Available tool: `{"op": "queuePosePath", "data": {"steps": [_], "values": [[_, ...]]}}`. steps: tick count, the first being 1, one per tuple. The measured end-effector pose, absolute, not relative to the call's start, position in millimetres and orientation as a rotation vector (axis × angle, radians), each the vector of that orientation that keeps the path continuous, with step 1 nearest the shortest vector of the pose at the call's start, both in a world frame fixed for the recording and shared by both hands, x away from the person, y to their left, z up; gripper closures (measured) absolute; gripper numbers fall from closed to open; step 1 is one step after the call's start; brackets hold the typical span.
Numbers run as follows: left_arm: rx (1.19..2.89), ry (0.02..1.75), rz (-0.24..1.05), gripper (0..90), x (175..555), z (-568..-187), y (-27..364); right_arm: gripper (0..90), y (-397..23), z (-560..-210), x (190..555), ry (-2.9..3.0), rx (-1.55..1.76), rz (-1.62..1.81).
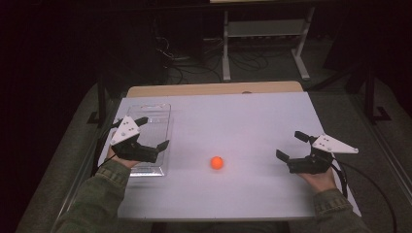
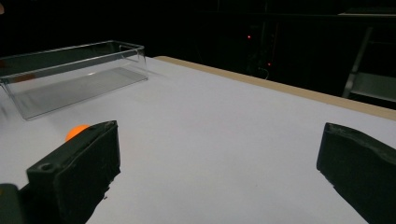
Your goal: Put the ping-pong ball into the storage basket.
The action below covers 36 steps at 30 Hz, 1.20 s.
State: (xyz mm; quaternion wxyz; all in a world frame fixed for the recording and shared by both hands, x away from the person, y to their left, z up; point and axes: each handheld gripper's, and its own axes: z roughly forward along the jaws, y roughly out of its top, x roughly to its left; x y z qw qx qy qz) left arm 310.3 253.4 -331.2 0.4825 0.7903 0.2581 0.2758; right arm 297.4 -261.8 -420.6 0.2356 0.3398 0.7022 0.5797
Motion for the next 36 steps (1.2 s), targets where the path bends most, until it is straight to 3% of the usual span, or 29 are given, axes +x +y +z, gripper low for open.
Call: {"op": "queuePosePath", "data": {"steps": [36], "values": [[2.093, 0.526, 0.634, 0.0, 328, -317, 218, 0.0, -262, -420, 296, 1.928, 0.933, 1.597]]}}
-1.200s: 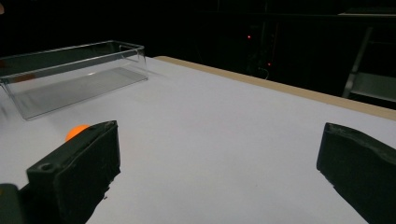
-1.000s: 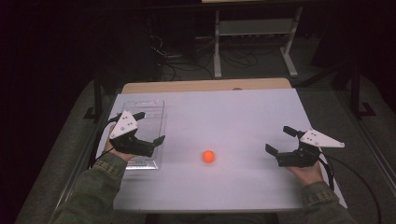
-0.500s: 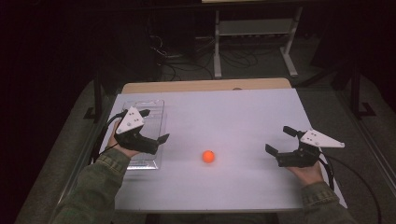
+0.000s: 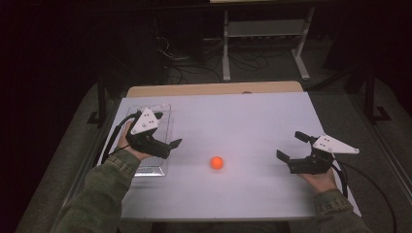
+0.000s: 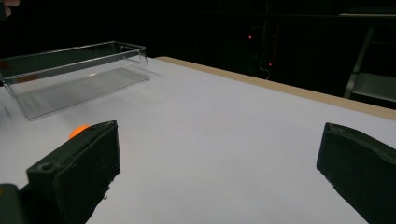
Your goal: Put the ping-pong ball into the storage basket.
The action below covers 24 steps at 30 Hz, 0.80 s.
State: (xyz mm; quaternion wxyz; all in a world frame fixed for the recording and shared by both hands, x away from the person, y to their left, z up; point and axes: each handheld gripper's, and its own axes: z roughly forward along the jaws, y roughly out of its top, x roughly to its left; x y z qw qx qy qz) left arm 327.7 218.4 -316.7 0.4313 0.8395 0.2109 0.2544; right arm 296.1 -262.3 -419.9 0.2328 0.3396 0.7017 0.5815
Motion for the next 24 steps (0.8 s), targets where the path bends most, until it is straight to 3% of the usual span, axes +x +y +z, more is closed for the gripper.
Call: {"op": "queuePosePath", "data": {"steps": [24], "values": [[2.196, 0.431, 0.595, 0.0, 339, -313, 183, 0.0, -262, -420, 295, 1.938, 0.924, 1.593]]}}
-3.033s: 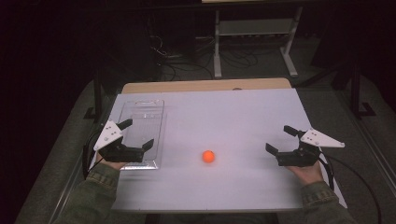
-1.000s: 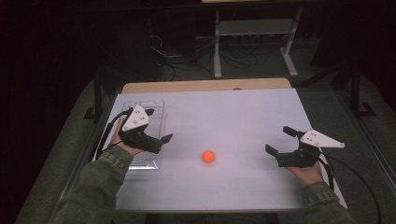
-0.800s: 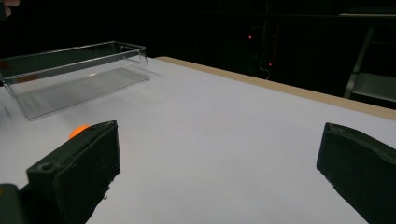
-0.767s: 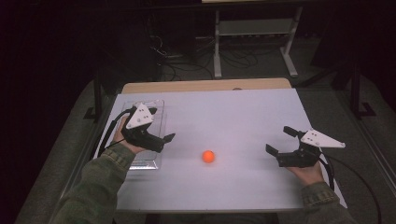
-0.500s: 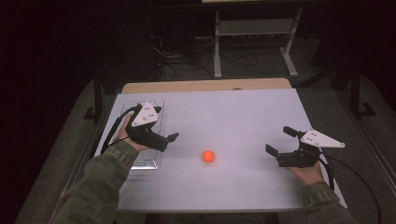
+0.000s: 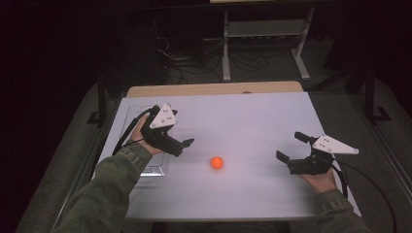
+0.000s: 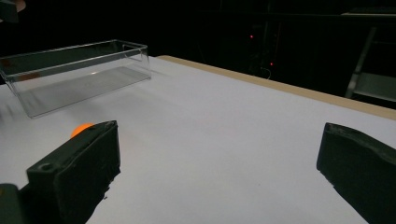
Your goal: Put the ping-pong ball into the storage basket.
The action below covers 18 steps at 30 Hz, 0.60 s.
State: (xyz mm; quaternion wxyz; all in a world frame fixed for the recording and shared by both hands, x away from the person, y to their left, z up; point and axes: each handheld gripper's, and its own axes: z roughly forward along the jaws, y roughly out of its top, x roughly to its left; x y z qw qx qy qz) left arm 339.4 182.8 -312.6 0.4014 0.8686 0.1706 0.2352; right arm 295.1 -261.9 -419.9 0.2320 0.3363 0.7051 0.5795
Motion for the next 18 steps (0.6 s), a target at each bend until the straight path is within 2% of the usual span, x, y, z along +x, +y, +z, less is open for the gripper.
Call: {"op": "queuePosePath", "data": {"steps": [18], "values": [[2.252, 0.393, 0.562, 0.0, 345, -317, 166, 0.0, -262, -420, 294, 1.937, 0.927, 1.587]]}}
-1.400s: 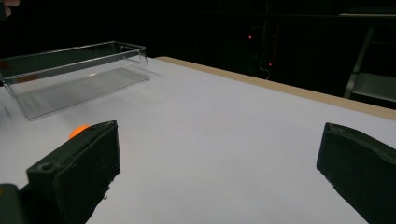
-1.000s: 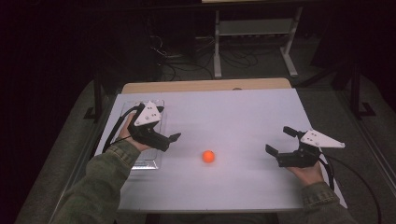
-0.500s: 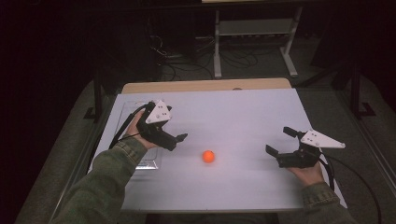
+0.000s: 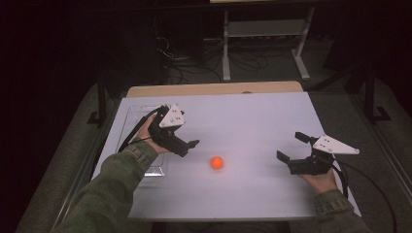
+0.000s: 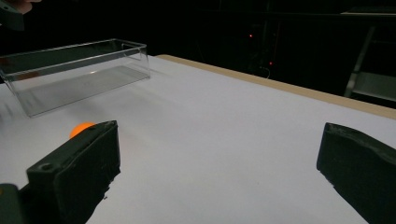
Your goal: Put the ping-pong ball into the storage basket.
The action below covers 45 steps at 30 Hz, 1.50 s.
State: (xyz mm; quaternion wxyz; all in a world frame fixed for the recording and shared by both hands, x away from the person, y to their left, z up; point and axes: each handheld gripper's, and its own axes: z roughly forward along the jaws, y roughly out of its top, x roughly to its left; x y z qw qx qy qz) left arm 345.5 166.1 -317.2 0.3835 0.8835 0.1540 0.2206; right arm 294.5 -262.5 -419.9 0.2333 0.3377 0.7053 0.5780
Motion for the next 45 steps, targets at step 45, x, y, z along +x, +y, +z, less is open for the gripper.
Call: {"op": "queuePosePath", "data": {"steps": [45], "values": [[2.426, 0.296, 0.428, 0.0, 358, -346, 130, 0.0, -262, -420, 293, 1.953, 0.915, 1.587]]}}
